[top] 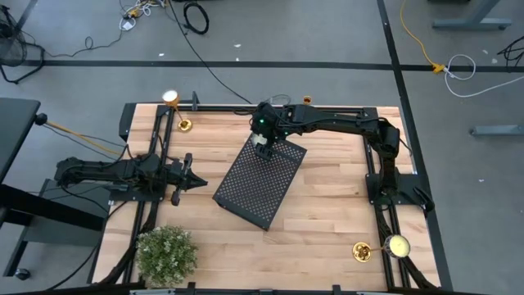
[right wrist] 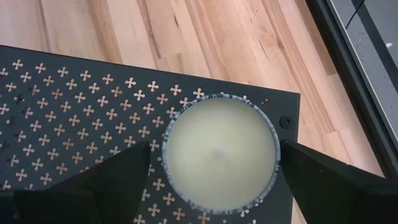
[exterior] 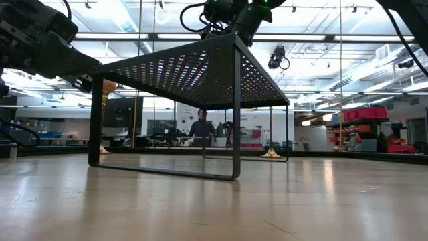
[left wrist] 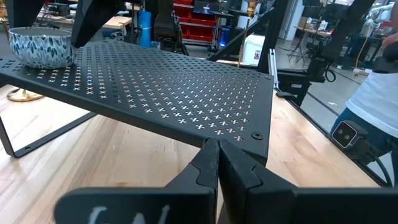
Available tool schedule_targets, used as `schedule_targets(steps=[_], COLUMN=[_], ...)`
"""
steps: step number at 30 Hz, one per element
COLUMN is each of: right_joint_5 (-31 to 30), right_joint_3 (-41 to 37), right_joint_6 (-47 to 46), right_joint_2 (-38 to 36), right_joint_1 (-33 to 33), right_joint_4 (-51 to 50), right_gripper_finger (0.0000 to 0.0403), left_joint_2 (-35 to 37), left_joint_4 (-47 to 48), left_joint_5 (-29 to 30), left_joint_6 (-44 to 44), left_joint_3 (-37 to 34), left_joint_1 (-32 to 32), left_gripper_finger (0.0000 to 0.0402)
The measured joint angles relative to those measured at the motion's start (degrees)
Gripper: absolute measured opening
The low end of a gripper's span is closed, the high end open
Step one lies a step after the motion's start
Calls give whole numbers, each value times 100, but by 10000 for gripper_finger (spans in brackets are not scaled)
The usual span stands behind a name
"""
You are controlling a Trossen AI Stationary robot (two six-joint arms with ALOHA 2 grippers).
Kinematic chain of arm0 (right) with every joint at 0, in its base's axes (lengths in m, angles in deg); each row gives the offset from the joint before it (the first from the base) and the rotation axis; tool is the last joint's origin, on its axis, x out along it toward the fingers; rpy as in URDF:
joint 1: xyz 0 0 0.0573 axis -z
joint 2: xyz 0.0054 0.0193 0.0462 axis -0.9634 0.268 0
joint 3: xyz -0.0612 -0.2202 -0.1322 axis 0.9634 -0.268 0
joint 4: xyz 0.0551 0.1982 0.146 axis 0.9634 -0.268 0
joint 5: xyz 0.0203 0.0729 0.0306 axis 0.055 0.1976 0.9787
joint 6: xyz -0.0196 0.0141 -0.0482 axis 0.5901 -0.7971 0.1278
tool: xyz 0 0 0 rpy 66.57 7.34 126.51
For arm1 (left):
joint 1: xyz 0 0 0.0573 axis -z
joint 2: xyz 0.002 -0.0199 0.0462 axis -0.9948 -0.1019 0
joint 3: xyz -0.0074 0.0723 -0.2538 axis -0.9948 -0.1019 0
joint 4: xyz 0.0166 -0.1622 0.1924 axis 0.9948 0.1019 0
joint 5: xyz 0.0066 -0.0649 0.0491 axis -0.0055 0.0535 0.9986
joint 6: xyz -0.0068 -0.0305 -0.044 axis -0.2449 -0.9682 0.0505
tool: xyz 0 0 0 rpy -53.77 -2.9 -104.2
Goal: Stock candles on shelf
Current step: Put the blue scented candle on the shelf, then put the top right gold candle holder on the shelf
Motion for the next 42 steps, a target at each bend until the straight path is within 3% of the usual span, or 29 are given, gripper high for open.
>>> schedule_targets(steps=[21,42], right_joint_5=[175,140], right_joint_3=[4,2], right_joint_6=[315,601], right_joint_2=[-673,-765], right_joint_1=[188,259], right_joint_4=[-59,-315], right_gripper_finger=[355,355], left_joint_2=[-1,1], left_joint_4=[0,3], left_joint_5=[2,2], left_joint_6=[0,0], left_joint_3=[0,0], left_joint_1=[-2,-2], left_gripper_finger=[14,14])
